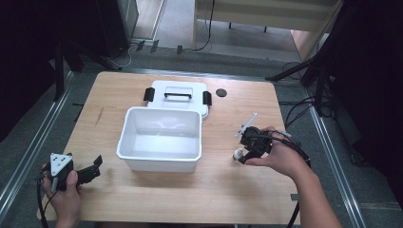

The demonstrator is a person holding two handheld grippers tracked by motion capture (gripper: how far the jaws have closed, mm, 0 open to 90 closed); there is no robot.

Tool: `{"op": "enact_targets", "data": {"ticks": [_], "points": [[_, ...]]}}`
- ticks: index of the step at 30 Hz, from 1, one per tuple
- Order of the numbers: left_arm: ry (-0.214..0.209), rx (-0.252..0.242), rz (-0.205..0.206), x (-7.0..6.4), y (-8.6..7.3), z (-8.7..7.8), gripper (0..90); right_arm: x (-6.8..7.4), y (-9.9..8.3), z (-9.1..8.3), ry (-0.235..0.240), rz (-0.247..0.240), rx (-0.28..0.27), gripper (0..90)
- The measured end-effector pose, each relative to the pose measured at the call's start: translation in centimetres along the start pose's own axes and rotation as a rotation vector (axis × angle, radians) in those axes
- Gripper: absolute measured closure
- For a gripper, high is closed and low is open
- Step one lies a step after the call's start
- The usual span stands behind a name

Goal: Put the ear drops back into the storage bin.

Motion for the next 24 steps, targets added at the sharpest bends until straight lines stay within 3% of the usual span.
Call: {"op": "enact_targets", "data": {"ticks": [12, 24], "points": [[-0.003, 0.001, 0.0, 0.0, 0.0, 0.0, 0.0, -0.5, 1.0, 0.8, 0.011, -0.007, 0.045, 60.6], [-0.006, 0.003, 0.001, 0.0, 0.0, 0.1, 0.0, -0.8, 1.5, 1.6, -0.011, -0.01, 0.067, 67.0]]}}
Point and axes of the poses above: each handheld gripper's, and its own axes: z roughly forward along the jaws, y roughly out of its top, x roughly to its left, the point moved 8 cm from there along z, roughly forward along the jaws, and after that the axes turned 6 degrees about x, right-handed, at the moved point
